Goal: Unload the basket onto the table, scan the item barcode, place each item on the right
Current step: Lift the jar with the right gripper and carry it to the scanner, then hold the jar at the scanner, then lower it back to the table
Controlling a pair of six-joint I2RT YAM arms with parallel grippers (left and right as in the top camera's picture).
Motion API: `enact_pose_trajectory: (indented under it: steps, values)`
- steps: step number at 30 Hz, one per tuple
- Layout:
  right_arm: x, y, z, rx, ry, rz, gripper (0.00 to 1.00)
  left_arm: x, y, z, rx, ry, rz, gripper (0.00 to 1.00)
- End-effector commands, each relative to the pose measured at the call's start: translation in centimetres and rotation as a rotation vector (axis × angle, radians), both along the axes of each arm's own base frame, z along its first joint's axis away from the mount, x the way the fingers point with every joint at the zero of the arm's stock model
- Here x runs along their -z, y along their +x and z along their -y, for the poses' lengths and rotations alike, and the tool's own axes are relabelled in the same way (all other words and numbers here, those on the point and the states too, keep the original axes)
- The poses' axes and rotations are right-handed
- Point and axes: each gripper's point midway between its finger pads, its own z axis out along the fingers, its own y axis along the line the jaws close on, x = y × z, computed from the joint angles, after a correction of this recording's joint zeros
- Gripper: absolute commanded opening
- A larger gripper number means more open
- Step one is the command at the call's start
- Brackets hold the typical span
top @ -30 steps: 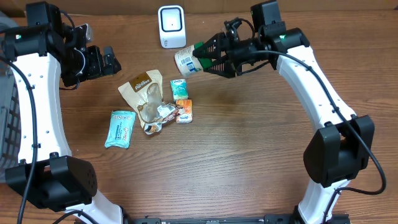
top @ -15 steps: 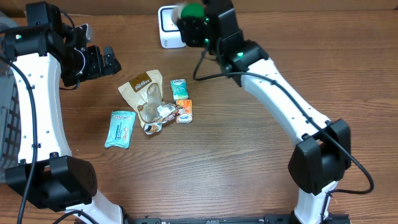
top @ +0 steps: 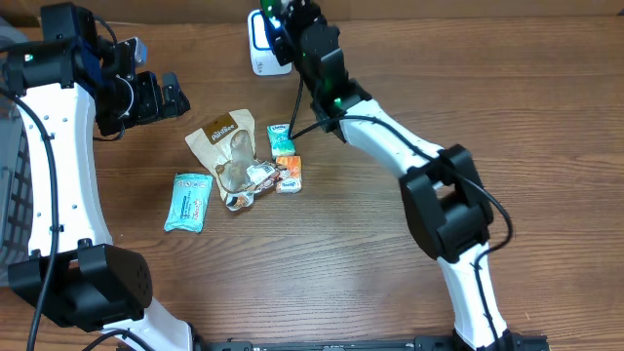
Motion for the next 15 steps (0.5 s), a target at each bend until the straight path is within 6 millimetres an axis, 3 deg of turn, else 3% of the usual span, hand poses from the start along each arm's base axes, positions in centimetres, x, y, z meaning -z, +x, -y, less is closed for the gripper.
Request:
enact_pose_trajectory:
  steps: [1, 7, 15]
  values:
    - [-0.4, 0.5, -0.2, -0.01, -0.101, 0.093, 0.38, -1.0, -0.2, 0.3, 0.028, 0.013, 0.033, 1.0]
    - [1.8, 0.3, -1.4, -0.085, -0.295, 0.153, 0.34, -1.0, -0.2, 0.3, 0.028, 0.013, 0.033, 1.0]
    - [1.4, 0.4, -1.6, -0.088, -0.345, 0.211, 0.33, -1.0, -0.2, 0.3, 0.028, 0.013, 0.033, 1.0]
